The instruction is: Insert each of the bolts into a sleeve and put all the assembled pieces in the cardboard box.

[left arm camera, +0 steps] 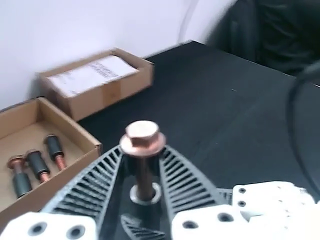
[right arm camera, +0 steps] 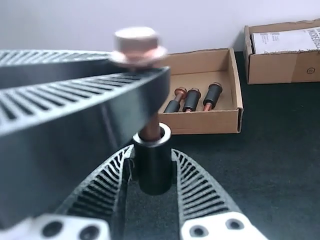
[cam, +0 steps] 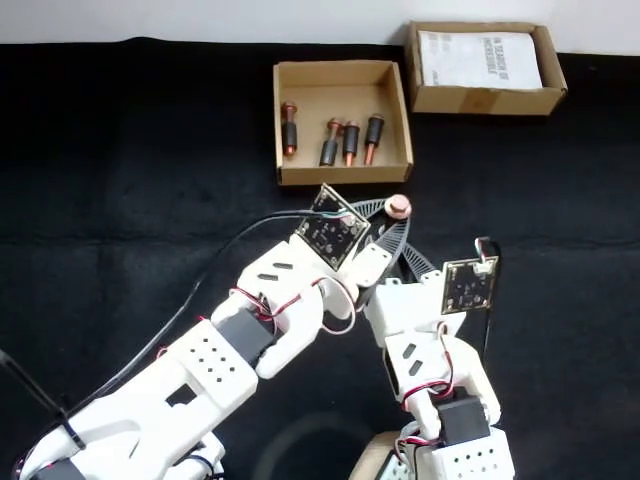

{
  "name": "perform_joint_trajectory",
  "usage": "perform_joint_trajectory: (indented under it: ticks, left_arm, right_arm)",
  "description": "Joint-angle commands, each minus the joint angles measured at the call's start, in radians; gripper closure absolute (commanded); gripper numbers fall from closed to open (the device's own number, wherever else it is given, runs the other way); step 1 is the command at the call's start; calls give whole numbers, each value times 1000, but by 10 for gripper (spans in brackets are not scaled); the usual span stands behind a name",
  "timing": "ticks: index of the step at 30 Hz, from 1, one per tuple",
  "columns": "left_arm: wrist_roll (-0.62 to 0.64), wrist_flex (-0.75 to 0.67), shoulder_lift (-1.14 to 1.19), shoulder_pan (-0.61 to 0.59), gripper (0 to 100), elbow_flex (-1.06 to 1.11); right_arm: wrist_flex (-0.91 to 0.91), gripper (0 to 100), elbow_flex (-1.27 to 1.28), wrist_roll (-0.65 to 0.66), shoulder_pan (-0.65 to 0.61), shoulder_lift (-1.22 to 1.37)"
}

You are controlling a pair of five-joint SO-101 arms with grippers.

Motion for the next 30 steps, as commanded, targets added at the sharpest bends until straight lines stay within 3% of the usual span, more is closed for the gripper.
perform_joint_trajectory:
  ticks: [1, 9, 19, 30]
  left_arm:
    - [-2, 74, -2, -33, 785, 18]
    - [-2, 250, -58, -35, 755, 18]
    - [-6, 580, -438, -65, 761, 21]
    - [-8, 692, -796, -323, 992, 73]
  right_arm:
    - [-21, 991, -19, -3, -1, -4]
    - [-24, 991, -21, 87, 1, -4]
    - [-24, 991, -21, 83, 97, 4]
    - [-19, 991, -62, 81, 91, 7]
